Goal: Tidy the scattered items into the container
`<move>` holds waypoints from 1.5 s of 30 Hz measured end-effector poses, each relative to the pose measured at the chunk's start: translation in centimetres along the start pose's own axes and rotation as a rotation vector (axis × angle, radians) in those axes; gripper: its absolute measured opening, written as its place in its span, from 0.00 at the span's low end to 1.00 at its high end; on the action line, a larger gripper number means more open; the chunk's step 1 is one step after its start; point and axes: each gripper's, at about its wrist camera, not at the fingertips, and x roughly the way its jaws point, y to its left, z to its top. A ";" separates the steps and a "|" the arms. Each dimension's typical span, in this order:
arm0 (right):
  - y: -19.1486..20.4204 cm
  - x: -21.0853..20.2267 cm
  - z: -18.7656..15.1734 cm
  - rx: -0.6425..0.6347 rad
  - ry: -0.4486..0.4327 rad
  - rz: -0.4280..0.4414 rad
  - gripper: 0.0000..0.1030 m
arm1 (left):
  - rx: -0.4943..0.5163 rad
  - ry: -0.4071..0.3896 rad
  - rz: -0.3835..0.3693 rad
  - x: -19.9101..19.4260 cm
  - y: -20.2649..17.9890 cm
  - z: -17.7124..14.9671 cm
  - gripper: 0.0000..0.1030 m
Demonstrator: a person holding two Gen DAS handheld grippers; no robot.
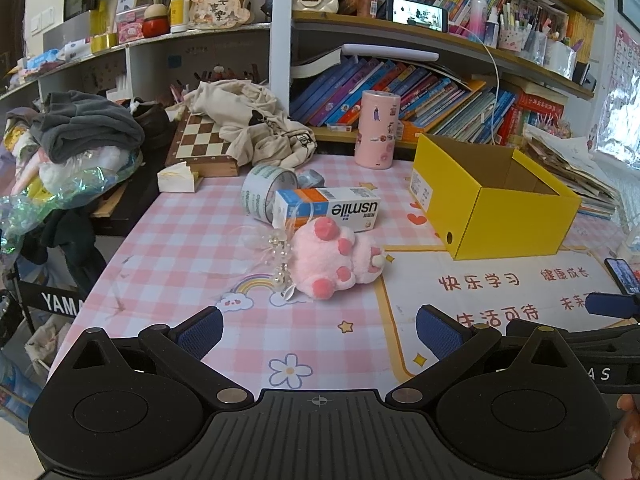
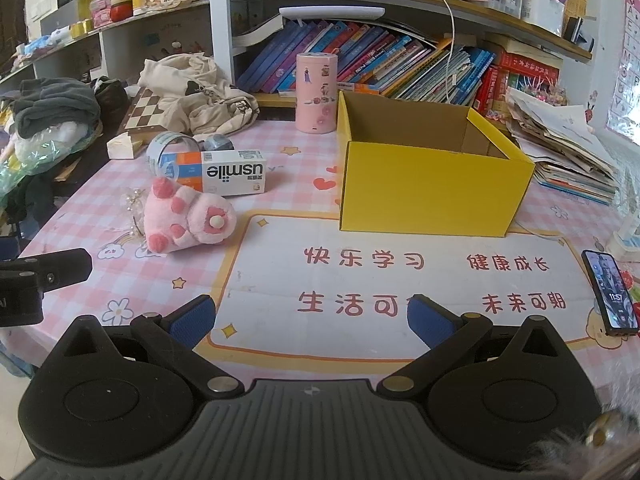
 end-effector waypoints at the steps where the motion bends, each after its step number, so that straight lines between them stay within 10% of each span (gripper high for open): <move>1: 0.0 0.0 0.0 -0.001 0.000 0.000 1.00 | -0.001 0.000 0.002 0.0 0.1 0.0 1.00; 45: 1.4 3.1 2.4 -0.117 0.038 0.103 1.00 | -0.083 0.027 0.041 2.2 1.1 0.7 1.00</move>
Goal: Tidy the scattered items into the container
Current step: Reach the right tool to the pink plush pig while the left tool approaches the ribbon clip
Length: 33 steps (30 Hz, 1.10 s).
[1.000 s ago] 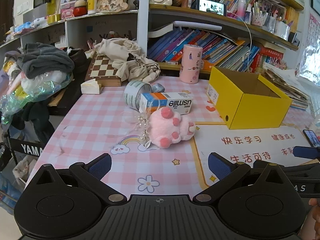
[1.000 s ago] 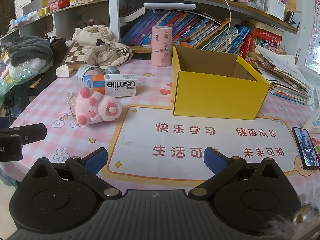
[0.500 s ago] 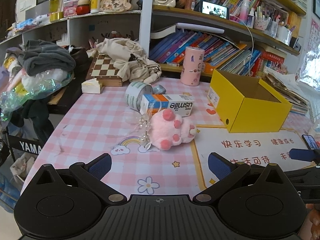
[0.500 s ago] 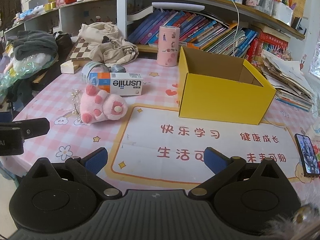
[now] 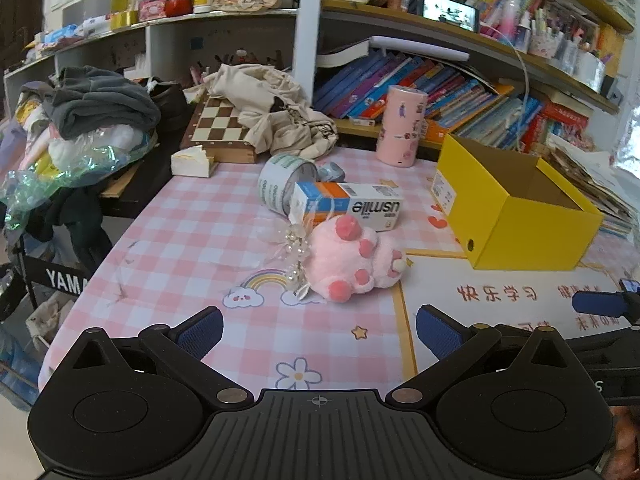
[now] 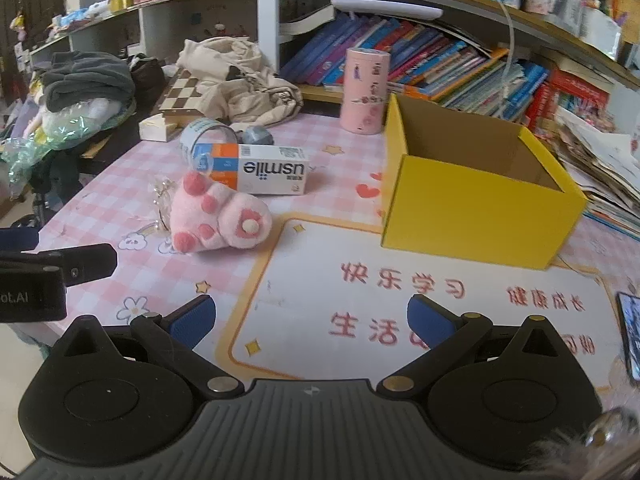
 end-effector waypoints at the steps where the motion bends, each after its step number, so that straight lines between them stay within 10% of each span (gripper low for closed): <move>1: 0.0 0.4 0.3 -0.013 0.005 0.009 1.00 | -0.012 -0.001 0.008 0.2 0.1 0.1 1.00; 33: 0.6 10.9 6.1 -0.293 0.067 0.343 0.86 | -0.219 0.074 0.186 6.6 0.6 2.9 0.90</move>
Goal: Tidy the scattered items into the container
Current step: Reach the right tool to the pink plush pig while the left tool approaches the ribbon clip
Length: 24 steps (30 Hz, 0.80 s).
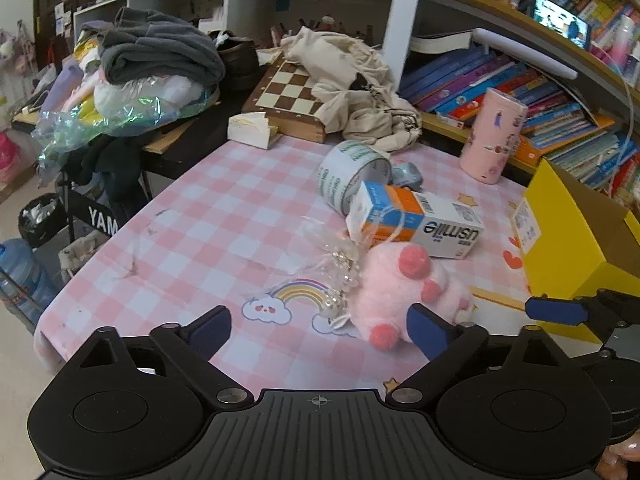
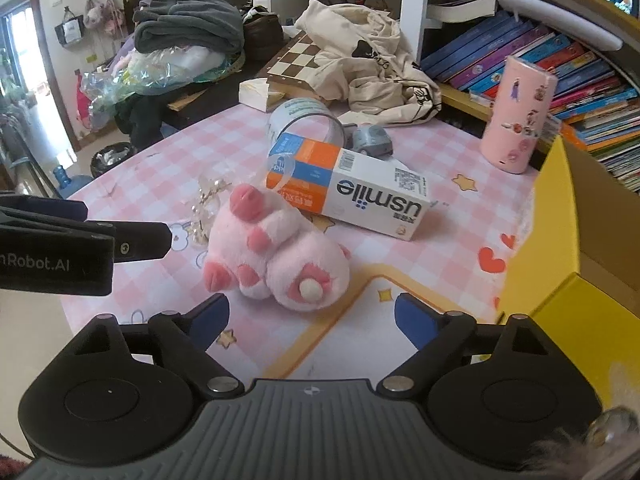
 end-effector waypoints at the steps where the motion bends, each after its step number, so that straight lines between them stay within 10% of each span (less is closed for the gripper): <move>1: -0.1 0.3 0.2 0.001 -0.001 0.009 0.86 | -0.004 0.003 0.001 0.3 0.0 0.2 0.88; 24: 1.1 6.0 3.4 -0.130 -0.017 0.147 0.75 | -0.032 0.083 -0.034 6.3 -0.2 3.1 0.40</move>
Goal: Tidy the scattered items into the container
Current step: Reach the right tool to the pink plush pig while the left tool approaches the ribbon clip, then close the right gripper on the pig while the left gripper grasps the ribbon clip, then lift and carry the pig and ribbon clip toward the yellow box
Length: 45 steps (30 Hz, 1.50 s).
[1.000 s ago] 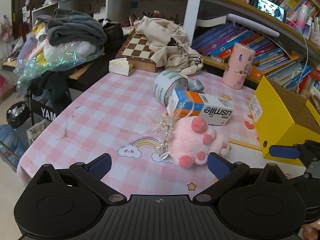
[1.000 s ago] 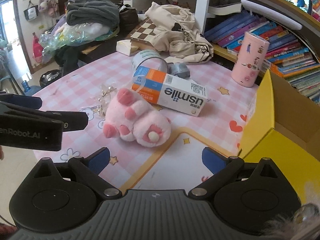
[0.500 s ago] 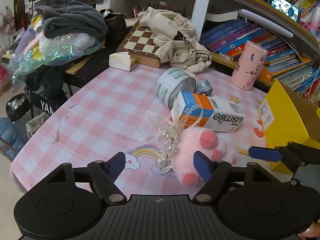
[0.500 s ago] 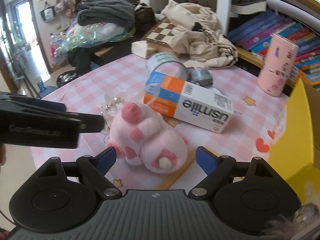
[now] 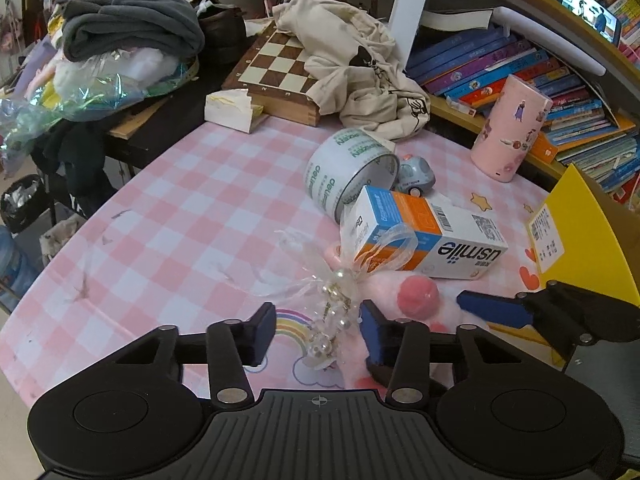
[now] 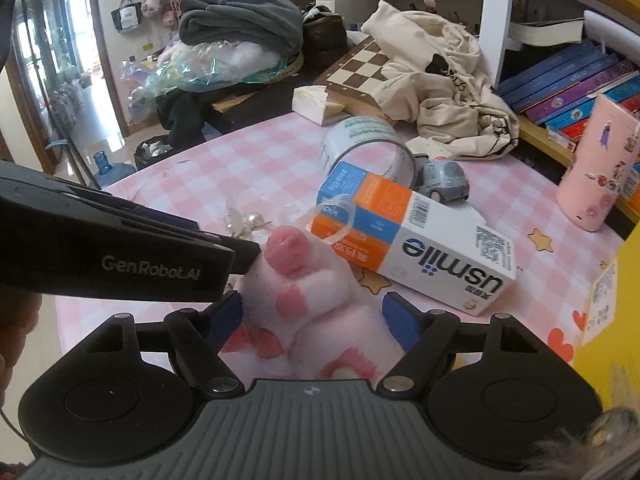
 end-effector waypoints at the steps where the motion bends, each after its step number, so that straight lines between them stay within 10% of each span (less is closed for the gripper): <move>1: 0.0 0.2 0.1 0.001 0.007 0.006 0.75 | -0.004 0.003 -0.003 0.1 0.1 0.0 0.38; 6: 0.8 0.7 0.1 -0.035 0.036 0.026 0.75 | -0.042 0.025 -0.007 0.4 1.0 -0.2 0.15; 18: 1.0 -0.6 -0.9 -0.050 0.057 0.019 0.55 | -0.104 -0.050 0.006 -3.0 2.9 -0.8 0.14; 45: 3.1 -7.4 -3.5 0.146 -0.001 -0.123 0.57 | -0.021 -0.094 -0.132 -7.2 3.4 -3.7 0.14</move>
